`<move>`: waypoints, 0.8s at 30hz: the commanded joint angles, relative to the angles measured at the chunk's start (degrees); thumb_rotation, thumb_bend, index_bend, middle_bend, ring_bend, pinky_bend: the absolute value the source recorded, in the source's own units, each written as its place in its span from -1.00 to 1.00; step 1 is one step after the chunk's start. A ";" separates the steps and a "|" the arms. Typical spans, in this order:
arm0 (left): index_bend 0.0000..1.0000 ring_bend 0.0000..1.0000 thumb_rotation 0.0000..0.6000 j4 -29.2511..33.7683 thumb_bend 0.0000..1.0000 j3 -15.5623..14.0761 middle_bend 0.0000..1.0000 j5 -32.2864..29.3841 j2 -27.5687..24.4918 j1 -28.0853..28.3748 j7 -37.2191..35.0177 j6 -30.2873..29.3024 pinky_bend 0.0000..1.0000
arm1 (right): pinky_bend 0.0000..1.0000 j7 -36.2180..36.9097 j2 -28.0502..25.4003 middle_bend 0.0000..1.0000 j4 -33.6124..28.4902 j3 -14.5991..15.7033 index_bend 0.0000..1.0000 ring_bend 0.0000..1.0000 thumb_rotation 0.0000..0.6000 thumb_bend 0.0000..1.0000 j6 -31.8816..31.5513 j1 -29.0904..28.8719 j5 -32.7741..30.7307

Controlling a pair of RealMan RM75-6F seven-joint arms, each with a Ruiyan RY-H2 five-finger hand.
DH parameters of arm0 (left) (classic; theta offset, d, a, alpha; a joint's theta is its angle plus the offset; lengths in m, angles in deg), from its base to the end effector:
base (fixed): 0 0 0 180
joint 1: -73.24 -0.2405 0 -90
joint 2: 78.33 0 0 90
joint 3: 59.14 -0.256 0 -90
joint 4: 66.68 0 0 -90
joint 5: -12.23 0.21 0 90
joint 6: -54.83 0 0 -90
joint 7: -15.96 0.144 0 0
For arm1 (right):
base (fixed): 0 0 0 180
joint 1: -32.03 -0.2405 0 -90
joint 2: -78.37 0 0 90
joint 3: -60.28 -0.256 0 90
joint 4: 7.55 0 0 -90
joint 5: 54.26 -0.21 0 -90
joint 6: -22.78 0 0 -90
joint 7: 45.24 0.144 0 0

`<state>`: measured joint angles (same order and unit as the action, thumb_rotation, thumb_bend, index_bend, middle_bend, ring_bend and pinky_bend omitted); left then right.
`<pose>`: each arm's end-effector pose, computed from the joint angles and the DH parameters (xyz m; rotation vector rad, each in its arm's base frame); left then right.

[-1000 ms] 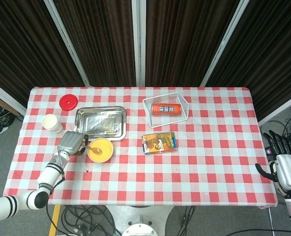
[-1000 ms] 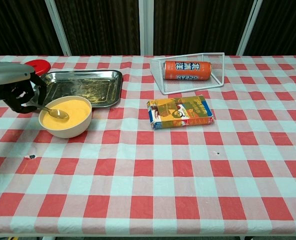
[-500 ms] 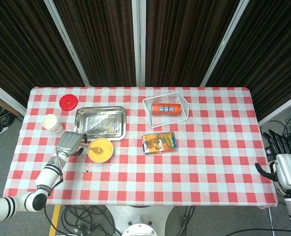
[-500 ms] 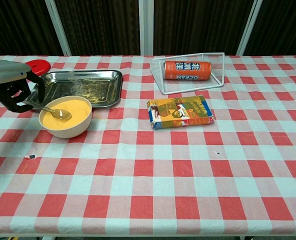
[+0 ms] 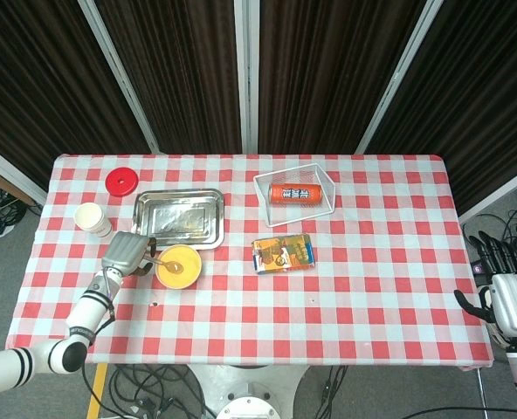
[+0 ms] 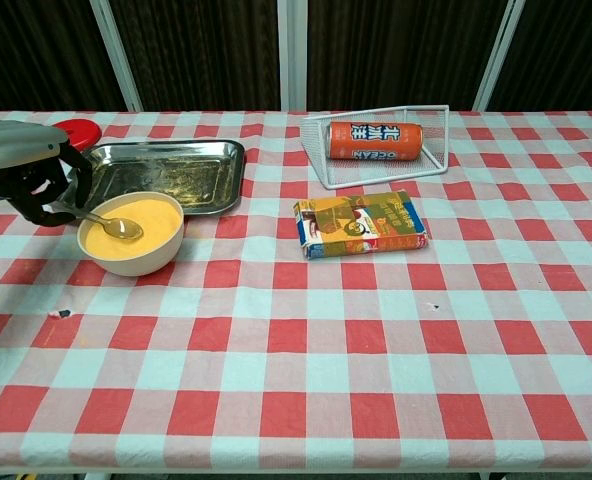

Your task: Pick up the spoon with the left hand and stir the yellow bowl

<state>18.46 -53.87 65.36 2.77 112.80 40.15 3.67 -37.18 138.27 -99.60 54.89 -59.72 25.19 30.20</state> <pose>-0.2252 0.3369 0.0138 -1.8104 -1.0231 -0.6027 -0.3122 -0.2016 0.1859 1.3533 -0.9387 0.9760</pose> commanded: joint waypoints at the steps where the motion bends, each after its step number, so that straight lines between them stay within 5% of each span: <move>1: 0.15 0.72 1.00 -0.02 -0.31 -0.09 0.79 -0.09 0.04 0.05 -0.06 0.09 0.90 | -1.00 -0.03 0.02 -1.00 -0.02 0.00 -1.00 -1.00 1.00 -0.61 0.05 -0.02 0.00; 24: 0.28 0.73 1.00 1.37 -0.21 -0.41 0.81 1.67 -1.68 0.82 1.40 -1.54 0.90 | -1.00 -0.11 -0.02 -1.00 -0.16 0.00 -1.00 -1.00 1.00 -0.66 0.13 -0.05 0.05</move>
<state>19.37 -54.19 66.63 1.55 113.34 40.47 2.73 -37.28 138.26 -99.76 54.89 -59.57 25.15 30.24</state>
